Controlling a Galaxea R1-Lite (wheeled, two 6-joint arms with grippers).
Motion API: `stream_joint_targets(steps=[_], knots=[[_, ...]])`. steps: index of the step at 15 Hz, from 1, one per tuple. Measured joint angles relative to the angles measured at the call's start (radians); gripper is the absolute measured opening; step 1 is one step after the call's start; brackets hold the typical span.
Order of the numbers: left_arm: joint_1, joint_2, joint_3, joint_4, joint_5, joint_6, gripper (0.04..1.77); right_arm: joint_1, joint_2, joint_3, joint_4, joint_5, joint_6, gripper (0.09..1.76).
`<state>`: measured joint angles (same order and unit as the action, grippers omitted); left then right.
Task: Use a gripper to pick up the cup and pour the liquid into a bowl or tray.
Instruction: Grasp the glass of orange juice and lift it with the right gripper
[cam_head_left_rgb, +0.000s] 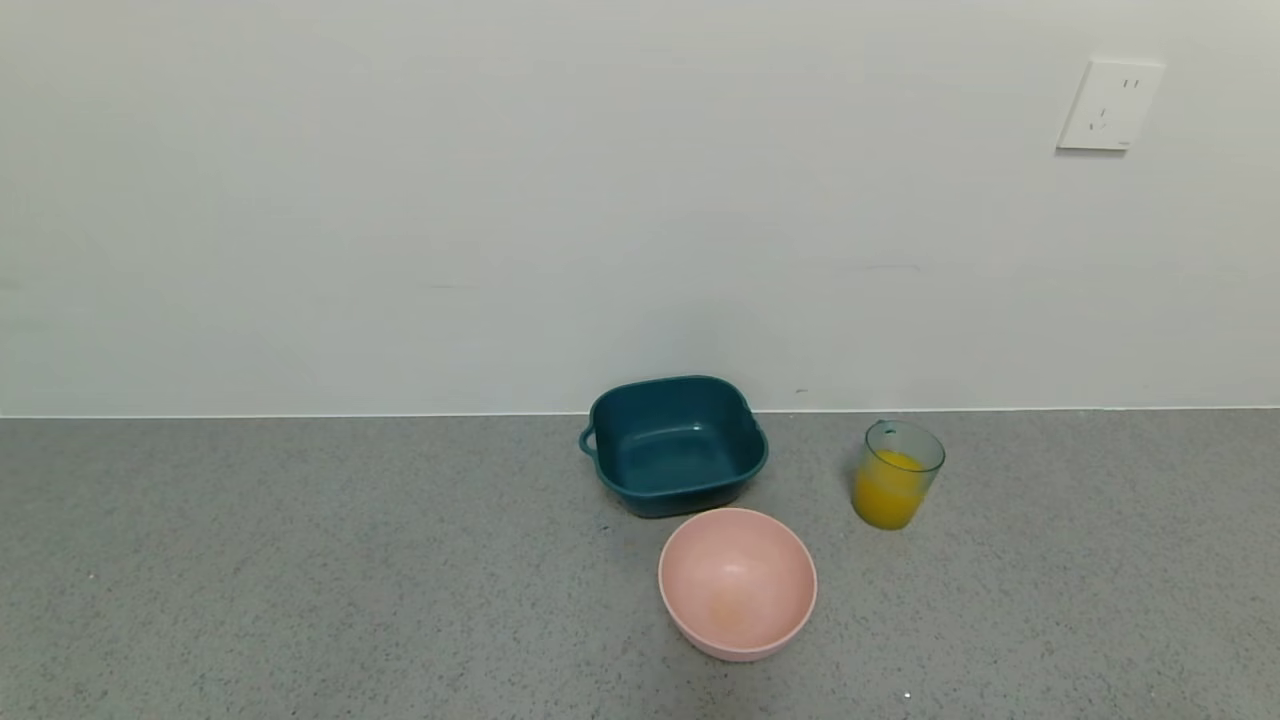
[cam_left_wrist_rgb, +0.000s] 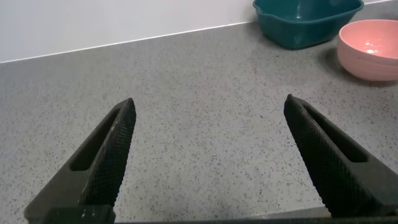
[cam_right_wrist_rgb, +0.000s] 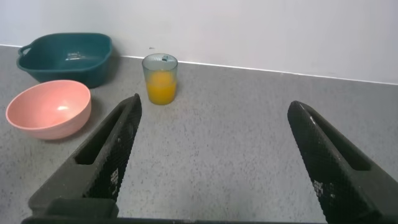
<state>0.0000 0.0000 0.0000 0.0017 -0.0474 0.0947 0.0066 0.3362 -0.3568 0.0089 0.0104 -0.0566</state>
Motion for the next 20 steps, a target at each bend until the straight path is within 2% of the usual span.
stream_joint_targets(steps=[5, 8, 14, 20], knots=[[0.0, 0.0, 0.0, 0.0, 0.0, 0.0, 1.72, 0.021, 0.362, -0.194, -0.017, 0.001, -0.018, 1.71], [0.0, 0.0, 0.0, 0.0, 0.0, 0.0, 1.72, 0.069, 0.553, -0.242, -0.079, -0.001, -0.022, 1.71], [0.0, 0.0, 0.0, 0.0, 0.0, 0.0, 1.72, 0.119, 0.918, -0.244, -0.291, -0.007, -0.019, 1.71], [0.001, 0.0, 0.0, 0.0, 0.0, 0.0, 1.72, 0.138, 1.22, -0.181, -0.539, -0.014, -0.005, 1.71]])
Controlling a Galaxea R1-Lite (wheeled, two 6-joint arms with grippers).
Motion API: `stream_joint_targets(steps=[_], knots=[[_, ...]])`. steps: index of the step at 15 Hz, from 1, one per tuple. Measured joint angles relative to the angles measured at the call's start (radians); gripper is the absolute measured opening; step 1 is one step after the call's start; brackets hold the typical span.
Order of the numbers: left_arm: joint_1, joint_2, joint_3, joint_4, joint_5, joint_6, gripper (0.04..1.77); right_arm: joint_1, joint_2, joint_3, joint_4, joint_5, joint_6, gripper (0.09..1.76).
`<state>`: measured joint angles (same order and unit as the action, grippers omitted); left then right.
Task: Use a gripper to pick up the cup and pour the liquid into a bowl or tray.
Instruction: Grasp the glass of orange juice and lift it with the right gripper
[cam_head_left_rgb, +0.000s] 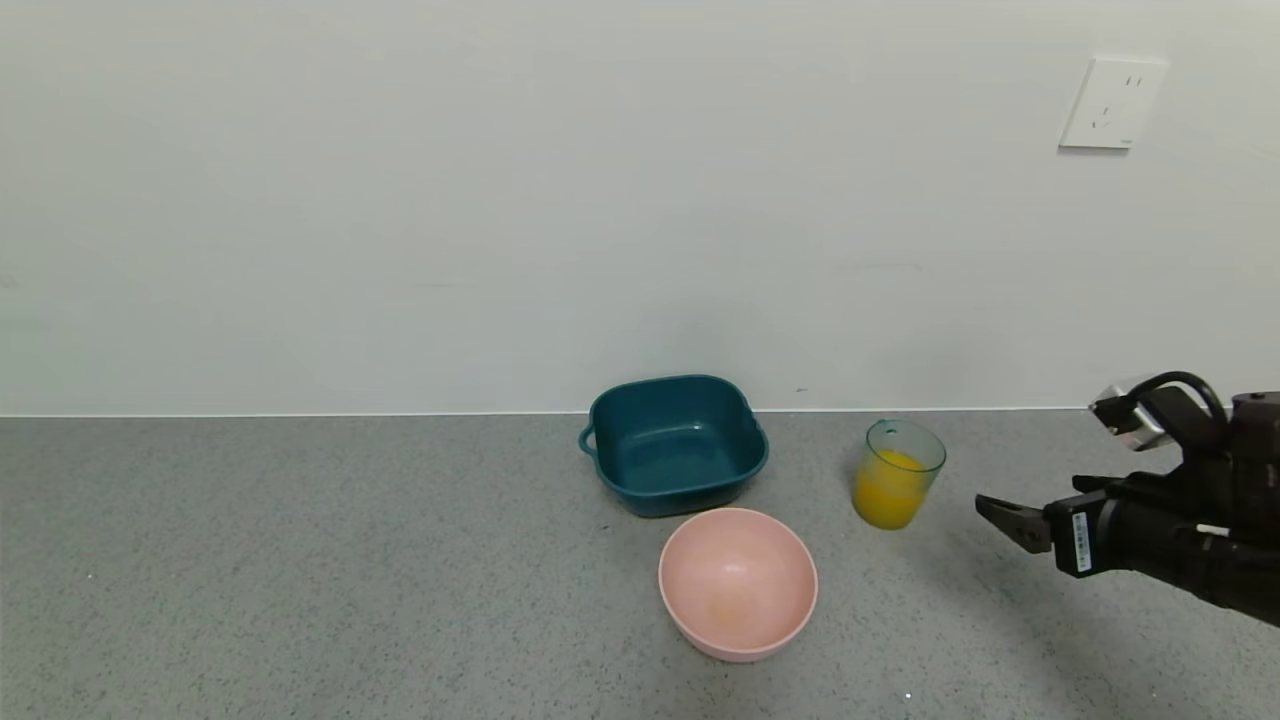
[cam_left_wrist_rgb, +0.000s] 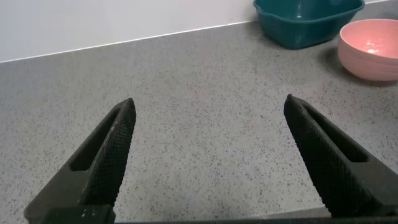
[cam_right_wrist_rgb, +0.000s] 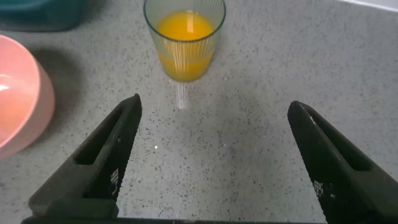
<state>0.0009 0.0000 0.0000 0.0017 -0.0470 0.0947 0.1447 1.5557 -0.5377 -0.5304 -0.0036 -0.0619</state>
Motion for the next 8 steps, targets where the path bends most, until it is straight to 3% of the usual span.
stream_joint_targets(steps=[8], knots=[[0.0, 0.0, 0.0, 0.0, 0.0, 0.0, 1.72, 0.043, 0.367, 0.039, -0.394, -0.044, 0.036, 1.71]])
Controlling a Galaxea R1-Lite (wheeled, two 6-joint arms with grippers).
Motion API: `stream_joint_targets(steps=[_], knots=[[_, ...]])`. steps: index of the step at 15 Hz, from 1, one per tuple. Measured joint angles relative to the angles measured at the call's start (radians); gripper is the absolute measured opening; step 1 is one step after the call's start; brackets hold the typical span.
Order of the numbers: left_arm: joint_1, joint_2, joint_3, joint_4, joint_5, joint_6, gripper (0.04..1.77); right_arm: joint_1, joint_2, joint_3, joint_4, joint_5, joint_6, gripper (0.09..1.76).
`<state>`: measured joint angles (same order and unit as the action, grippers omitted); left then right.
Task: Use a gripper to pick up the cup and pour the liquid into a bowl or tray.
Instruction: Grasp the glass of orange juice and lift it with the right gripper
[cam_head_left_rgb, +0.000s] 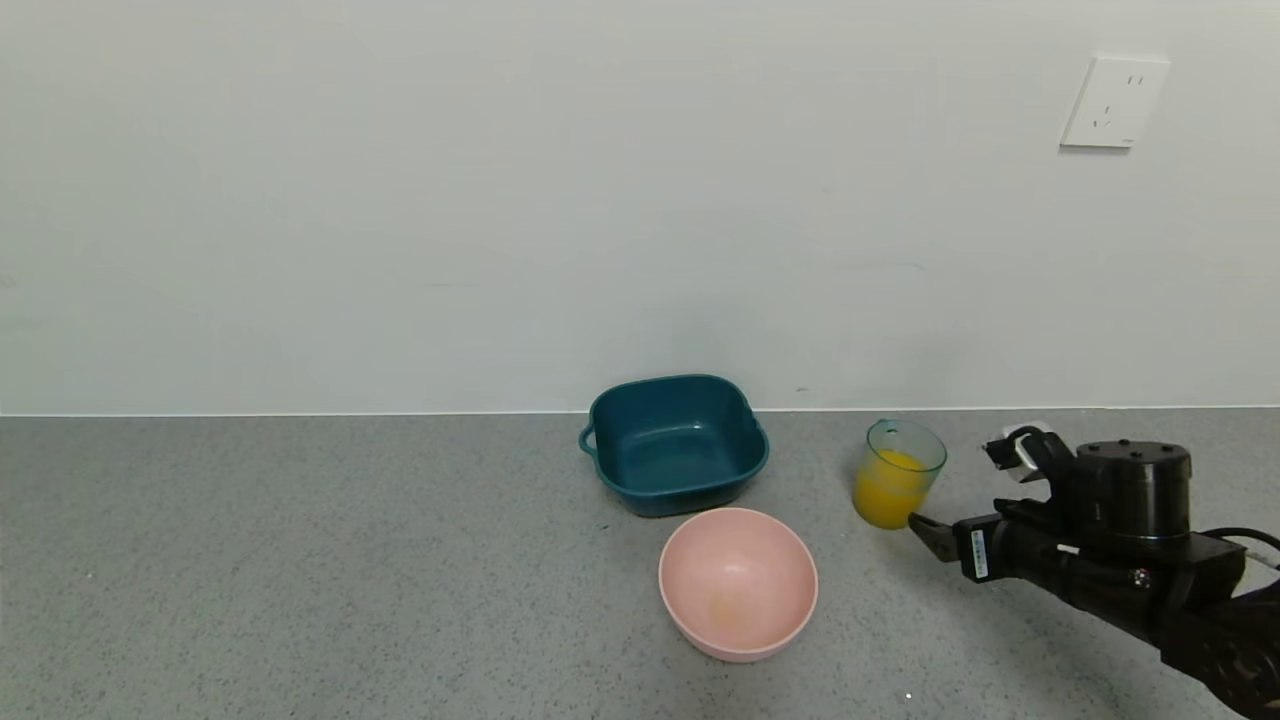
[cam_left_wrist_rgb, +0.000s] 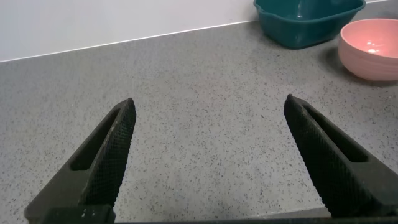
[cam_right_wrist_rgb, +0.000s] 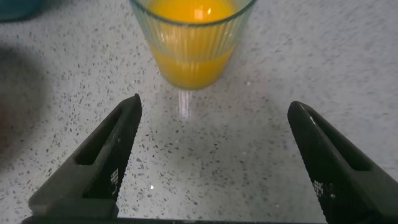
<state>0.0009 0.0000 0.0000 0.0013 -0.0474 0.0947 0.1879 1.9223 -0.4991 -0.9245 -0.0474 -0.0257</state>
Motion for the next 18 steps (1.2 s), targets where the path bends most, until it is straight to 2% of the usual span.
stream_joint_targets(steps=[3, 8, 14, 18], knots=[[0.0, 0.0, 0.0, 0.0, 0.0, 0.0, 1.72, 0.021, 0.089, -0.016, -0.065, -0.023, 0.013, 1.71], [0.0, 0.0, 0.0, 0.0, 0.0, 0.0, 1.72, 0.039, 0.237, -0.026, -0.308, -0.064, 0.018, 1.71], [0.0, 0.0, 0.0, 0.0, 0.0, 0.0, 1.72, 0.061, 0.336, -0.027, -0.47, -0.072, 0.046, 1.71], [0.0, 0.0, 0.0, 0.0, 0.0, 0.0, 1.72, 0.077, 0.402, -0.051, -0.565, -0.111, 0.046, 1.71]])
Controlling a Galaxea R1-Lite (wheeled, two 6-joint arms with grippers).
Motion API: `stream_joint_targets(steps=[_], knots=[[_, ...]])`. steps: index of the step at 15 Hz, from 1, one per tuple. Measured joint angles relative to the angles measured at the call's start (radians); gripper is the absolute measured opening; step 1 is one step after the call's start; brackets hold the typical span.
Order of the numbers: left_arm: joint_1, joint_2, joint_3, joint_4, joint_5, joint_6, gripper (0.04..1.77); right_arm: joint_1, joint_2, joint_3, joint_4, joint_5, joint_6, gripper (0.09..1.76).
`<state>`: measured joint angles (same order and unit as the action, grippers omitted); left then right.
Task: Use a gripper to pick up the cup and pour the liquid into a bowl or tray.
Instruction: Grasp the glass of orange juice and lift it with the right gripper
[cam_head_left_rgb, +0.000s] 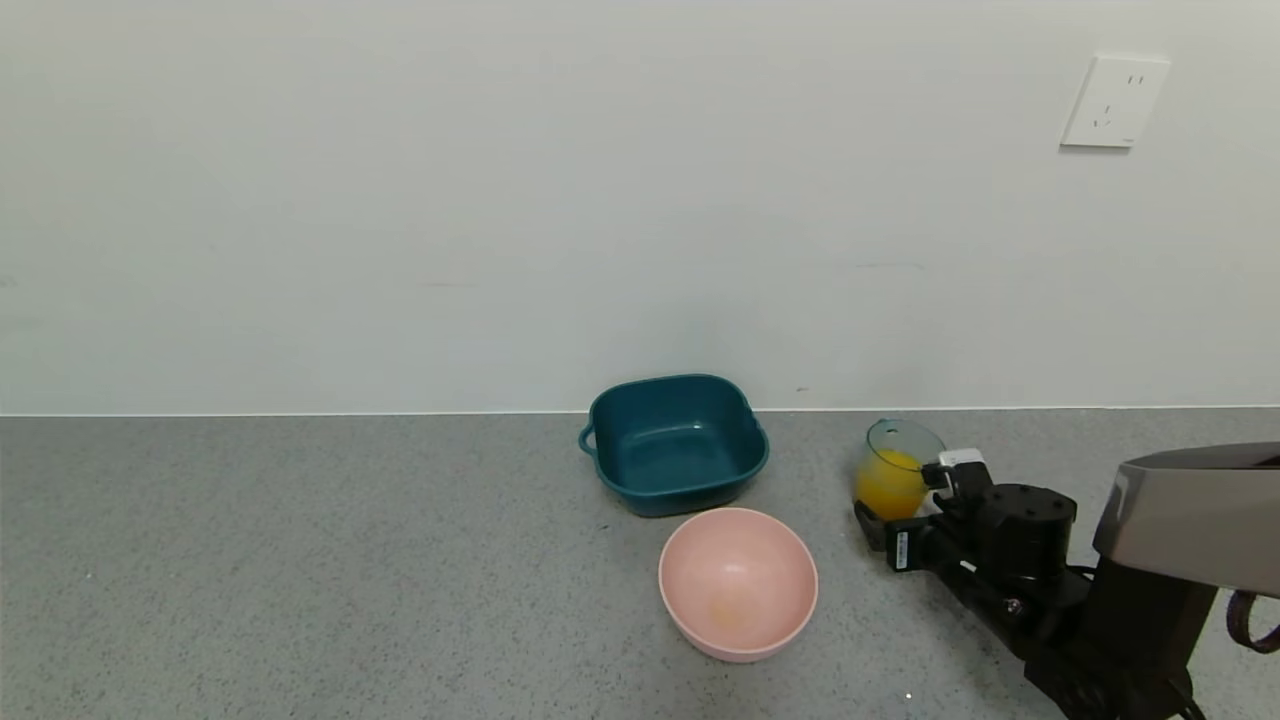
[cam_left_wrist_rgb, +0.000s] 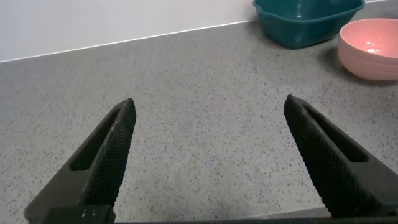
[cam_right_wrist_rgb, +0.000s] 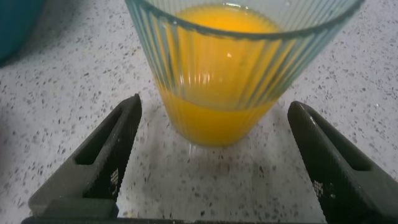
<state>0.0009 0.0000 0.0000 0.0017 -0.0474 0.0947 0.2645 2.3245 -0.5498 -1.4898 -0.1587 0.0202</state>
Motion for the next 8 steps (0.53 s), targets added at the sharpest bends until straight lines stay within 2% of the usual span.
stream_joint_targets(steps=[8], knots=[[0.0, 0.0, 0.0, 0.0, 0.0, 0.0, 1.72, 0.003, 0.069, -0.062, -0.066, -0.037, 0.023, 1.71]])
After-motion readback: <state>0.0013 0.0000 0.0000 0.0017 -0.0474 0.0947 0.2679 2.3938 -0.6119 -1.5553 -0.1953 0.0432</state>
